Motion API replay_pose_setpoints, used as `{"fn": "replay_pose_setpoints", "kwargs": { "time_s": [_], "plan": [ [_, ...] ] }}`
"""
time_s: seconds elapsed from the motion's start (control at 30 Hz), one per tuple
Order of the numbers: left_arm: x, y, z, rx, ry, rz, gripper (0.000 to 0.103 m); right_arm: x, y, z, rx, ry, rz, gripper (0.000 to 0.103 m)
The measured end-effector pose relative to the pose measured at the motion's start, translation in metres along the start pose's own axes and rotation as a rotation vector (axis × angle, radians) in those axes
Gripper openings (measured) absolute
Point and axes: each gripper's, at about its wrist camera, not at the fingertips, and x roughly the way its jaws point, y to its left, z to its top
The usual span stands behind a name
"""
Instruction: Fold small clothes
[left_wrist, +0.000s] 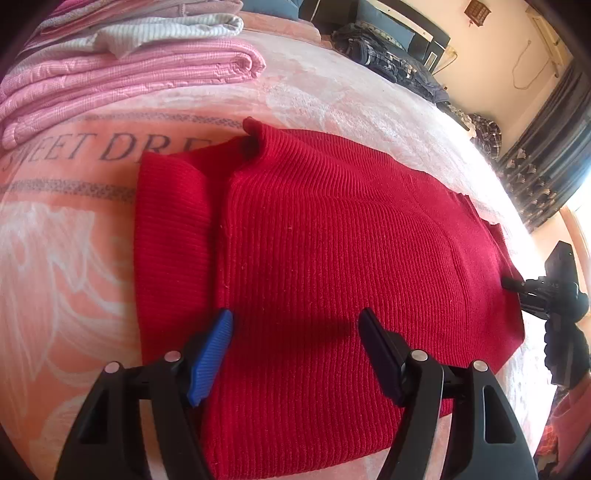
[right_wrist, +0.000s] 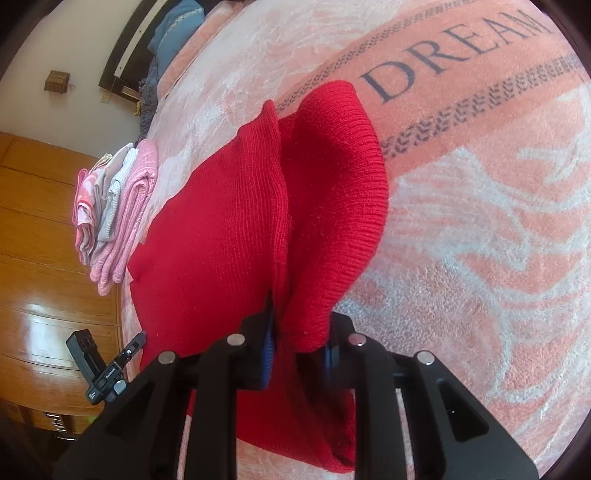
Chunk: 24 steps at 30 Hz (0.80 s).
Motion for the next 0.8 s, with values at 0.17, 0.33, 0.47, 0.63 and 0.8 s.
{"fn": "replay_pose_setpoints", "kwargs": {
  "time_s": [0.17,0.33,0.47,0.63,0.8],
  "plan": [
    [-0.026,0.007,0.003,-0.009,-0.034,-0.043,0.070,-0.018,0.067,0.005,-0.101,-0.024,0.011,0.017],
    [-0.041,0.019,0.002,0.005,-0.039,-0.061,0.071,0.000,0.162,-0.003,-0.259,0.013,-0.014,0.016],
    [-0.047,0.033,0.000,-0.013,-0.046,-0.075,0.071,0.031,0.220,-0.013,-0.333,0.054,0.007,0.016],
    [-0.047,0.049,-0.006,-0.032,-0.045,-0.070,0.071,0.089,0.256,-0.035,-0.387,0.139,-0.026,0.016],
    [-0.048,0.060,-0.007,-0.062,-0.048,-0.075,0.071,0.131,0.257,-0.054,-0.413,0.218,-0.015,0.039]
  ]
}}
